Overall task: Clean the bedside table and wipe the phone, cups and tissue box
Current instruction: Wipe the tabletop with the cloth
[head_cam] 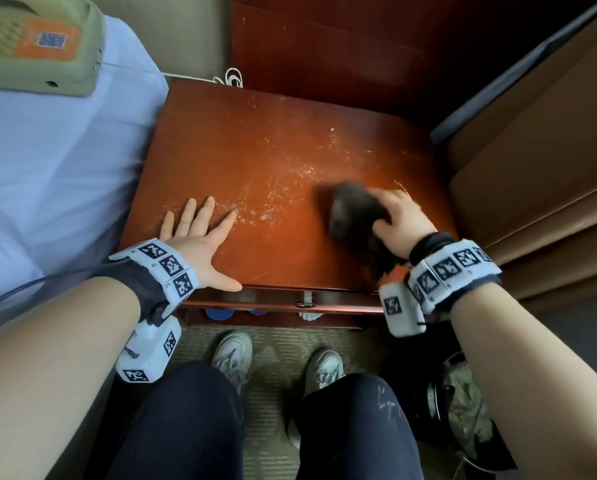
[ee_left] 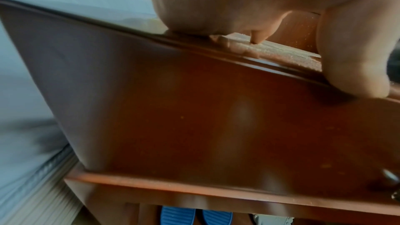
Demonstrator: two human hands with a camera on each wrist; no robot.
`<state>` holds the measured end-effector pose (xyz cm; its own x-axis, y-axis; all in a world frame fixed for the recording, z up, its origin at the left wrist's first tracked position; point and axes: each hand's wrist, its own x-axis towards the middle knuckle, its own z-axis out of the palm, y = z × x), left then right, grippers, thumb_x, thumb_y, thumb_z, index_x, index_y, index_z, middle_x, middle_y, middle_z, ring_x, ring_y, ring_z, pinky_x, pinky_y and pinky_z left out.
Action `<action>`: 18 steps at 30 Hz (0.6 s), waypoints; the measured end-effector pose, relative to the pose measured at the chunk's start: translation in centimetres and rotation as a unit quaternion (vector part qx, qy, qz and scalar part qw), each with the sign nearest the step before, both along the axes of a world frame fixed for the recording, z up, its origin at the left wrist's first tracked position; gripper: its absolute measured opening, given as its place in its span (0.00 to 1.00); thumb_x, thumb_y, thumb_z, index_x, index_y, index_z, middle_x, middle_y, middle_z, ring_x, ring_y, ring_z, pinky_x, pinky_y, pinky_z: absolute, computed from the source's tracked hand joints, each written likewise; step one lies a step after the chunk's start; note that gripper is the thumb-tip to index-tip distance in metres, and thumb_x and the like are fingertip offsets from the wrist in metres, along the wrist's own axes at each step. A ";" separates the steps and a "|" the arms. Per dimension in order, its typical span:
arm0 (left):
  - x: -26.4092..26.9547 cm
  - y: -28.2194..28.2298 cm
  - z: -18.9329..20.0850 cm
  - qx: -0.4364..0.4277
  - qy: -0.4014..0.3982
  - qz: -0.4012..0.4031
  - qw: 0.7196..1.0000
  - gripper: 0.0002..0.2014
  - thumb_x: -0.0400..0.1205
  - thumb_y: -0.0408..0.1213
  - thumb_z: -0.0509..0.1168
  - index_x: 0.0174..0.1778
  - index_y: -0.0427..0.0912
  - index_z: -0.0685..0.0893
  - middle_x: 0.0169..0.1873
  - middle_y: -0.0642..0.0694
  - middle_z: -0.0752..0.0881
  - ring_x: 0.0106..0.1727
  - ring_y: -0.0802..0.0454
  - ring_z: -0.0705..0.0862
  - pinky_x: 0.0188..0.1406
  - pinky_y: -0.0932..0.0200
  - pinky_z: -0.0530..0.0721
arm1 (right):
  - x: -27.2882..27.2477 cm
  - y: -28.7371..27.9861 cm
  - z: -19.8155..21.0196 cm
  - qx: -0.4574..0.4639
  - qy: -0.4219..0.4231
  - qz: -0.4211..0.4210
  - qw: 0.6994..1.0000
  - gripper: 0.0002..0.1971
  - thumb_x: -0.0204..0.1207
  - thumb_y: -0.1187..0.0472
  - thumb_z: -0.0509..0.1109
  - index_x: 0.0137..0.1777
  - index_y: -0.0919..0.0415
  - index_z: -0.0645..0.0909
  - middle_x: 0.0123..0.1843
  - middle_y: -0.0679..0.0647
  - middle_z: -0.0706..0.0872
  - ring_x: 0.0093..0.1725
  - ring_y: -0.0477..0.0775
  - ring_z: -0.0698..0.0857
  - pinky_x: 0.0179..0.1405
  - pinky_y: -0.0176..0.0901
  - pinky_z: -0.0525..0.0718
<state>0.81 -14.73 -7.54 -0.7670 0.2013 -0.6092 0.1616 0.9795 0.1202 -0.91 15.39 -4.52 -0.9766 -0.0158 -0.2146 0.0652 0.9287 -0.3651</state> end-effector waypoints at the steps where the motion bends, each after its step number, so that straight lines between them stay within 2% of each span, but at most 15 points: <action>1: 0.0 0.0 0.0 0.001 0.000 0.000 1.000 0.58 0.68 0.66 0.68 0.78 0.61 0.29 0.78 0.48 0.23 0.79 0.45 0.24 0.79 0.42 0.31 | -0.7 0.3 -0.5 0.040 -0.015 -0.083 0.996 0.31 0.75 0.68 0.60 0.79 0.53 0.61 0.78 0.61 0.65 0.76 0.66 0.64 0.76 0.50 0.62; 2: 0.0 0.0 0.0 0.001 0.001 0.000 1.000 0.58 0.68 0.66 0.68 0.78 0.61 0.29 0.78 0.48 0.23 0.79 0.45 0.24 0.79 0.41 0.31 | -1.1 0.1 -1.0 0.068 -0.048 -0.140 0.987 0.32 0.76 0.68 0.59 0.80 0.51 0.58 0.80 0.59 0.61 0.77 0.66 0.62 0.76 0.53 0.62; 3: 0.0 0.0 0.0 0.001 0.002 0.000 1.000 0.58 0.68 0.66 0.69 0.78 0.61 0.30 0.78 0.48 0.23 0.79 0.45 0.24 0.79 0.41 0.31 | -1.1 -0.5 -1.3 0.085 -0.072 -0.157 0.981 0.33 0.77 0.68 0.58 0.80 0.48 0.57 0.81 0.57 0.58 0.77 0.66 0.60 0.76 0.55 0.63; 4: 0.0 0.0 0.0 0.002 0.002 0.000 1.000 0.58 0.68 0.66 0.69 0.78 0.61 0.30 0.78 0.48 0.23 0.79 0.45 0.24 0.80 0.41 0.31 | -1.0 -1.3 -1.6 0.095 -0.080 -0.140 0.982 0.34 0.76 0.69 0.57 0.80 0.46 0.56 0.82 0.54 0.56 0.77 0.65 0.59 0.75 0.55 0.63; 6: -0.1 0.0 0.0 0.001 0.002 0.000 1.000 0.58 0.67 0.66 0.69 0.78 0.61 0.29 0.78 0.48 0.23 0.79 0.45 0.24 0.80 0.41 0.31 | 0.3 -3.4 -2.1 0.090 -0.066 -0.039 0.993 0.37 0.73 0.72 0.57 0.79 0.42 0.56 0.82 0.51 0.57 0.76 0.63 0.59 0.76 0.53 0.62; 8: -0.1 -0.1 -0.1 0.002 0.000 -0.002 1.000 0.59 0.67 0.66 0.69 0.78 0.61 0.29 0.78 0.48 0.23 0.79 0.45 0.24 0.79 0.41 0.32 | 2.8 -5.5 -2.3 0.053 -0.068 0.120 0.989 0.38 0.71 0.72 0.58 0.78 0.41 0.60 0.81 0.49 0.59 0.75 0.61 0.61 0.76 0.49 0.60; 10: -0.2 -0.2 -0.1 0.004 0.000 -0.003 1.000 0.59 0.67 0.65 0.70 0.78 0.61 0.29 0.78 0.47 0.23 0.79 0.45 0.24 0.79 0.41 0.32 | 5.5 -6.6 -1.9 -0.022 -0.113 0.271 0.956 0.34 0.68 0.69 0.59 0.75 0.45 0.69 0.78 0.52 0.67 0.74 0.59 0.66 0.77 0.47 0.62; 12: -0.2 -0.2 -0.1 0.003 -0.001 -0.005 1.000 0.59 0.67 0.65 0.70 0.78 0.61 0.29 0.78 0.47 0.23 0.79 0.44 0.24 0.79 0.41 0.31 | 6.6 -5.7 -0.9 -0.088 -0.157 0.341 0.922 0.30 0.64 0.66 0.57 0.68 0.52 0.79 0.69 0.54 0.78 0.69 0.56 0.74 0.74 0.46 0.67; 13: -0.2 -0.2 -0.1 0.004 -0.003 -0.005 1.000 0.59 0.67 0.65 0.70 0.78 0.61 0.29 0.77 0.47 0.23 0.79 0.45 0.24 0.79 0.41 0.31 | 6.4 -4.6 -0.4 -0.097 -0.154 0.336 0.924 0.29 0.62 0.65 0.56 0.65 0.53 0.81 0.65 0.54 0.81 0.67 0.54 0.77 0.73 0.43 0.68; 15: -0.2 -0.2 -0.2 0.005 -0.001 -0.005 1.000 0.59 0.67 0.65 0.70 0.78 0.61 0.29 0.77 0.47 0.23 0.79 0.45 0.24 0.79 0.41 0.31 | 5.1 -2.4 0.5 -0.096 -0.100 0.265 0.954 0.30 0.62 0.65 0.55 0.65 0.55 0.81 0.64 0.54 0.82 0.66 0.51 0.76 0.70 0.32 0.63; 17: -0.1 -0.1 -0.2 0.007 0.003 -0.004 1.000 0.59 0.67 0.65 0.70 0.78 0.61 0.29 0.78 0.48 0.23 0.79 0.44 0.24 0.79 0.41 0.31 | 3.2 0.0 1.2 -0.093 -0.027 0.135 0.986 0.28 0.68 0.67 0.57 0.69 0.58 0.77 0.67 0.58 0.80 0.69 0.54 0.74 0.65 0.26 0.61; 18: -0.2 -0.1 -0.2 0.007 0.005 -0.004 1.000 0.59 0.67 0.65 0.70 0.78 0.61 0.30 0.78 0.48 0.23 0.79 0.44 0.24 0.79 0.41 0.31 | 2.2 0.9 1.1 -0.082 -0.003 0.051 0.995 0.27 0.72 0.70 0.58 0.72 0.58 0.73 0.70 0.60 0.77 0.71 0.57 0.73 0.65 0.28 0.63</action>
